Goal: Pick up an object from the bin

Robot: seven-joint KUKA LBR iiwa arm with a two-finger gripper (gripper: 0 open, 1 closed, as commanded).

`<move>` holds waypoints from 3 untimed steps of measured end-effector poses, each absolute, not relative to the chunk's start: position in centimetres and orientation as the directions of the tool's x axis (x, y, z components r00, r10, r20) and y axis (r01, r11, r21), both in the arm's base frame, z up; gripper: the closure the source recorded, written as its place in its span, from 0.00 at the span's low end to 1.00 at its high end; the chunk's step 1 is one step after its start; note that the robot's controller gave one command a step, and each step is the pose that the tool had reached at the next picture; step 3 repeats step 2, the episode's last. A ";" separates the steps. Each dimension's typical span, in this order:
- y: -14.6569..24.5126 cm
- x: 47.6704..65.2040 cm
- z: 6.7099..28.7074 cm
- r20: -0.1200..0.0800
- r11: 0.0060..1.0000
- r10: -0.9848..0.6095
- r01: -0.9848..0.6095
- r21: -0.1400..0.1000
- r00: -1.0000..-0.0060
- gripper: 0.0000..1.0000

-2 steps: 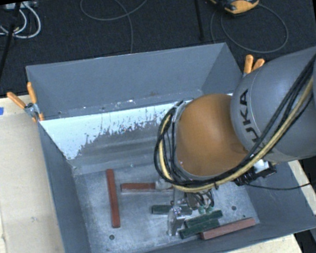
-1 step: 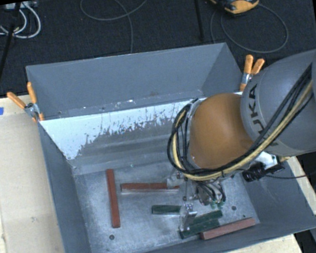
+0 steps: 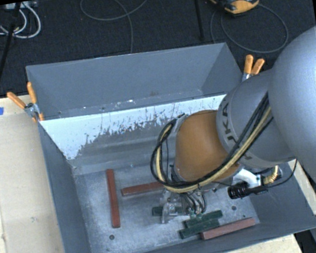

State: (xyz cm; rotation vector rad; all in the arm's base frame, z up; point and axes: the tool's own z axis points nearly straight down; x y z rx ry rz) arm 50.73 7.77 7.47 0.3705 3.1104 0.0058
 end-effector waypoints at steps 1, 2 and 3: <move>7.8 50.7 7.5 -0.009 0.972 0.236 0.236 0.005 -0.972 1.00; 9.1 50.3 22.0 -0.001 0.980 0.198 0.198 0.001 -0.980 1.00; 9.1 50.3 22.0 -0.001 0.980 0.198 0.198 0.001 -0.980 1.00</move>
Offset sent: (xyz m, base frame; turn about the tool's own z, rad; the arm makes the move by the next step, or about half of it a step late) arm -0.0052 0.0133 0.1454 -0.0404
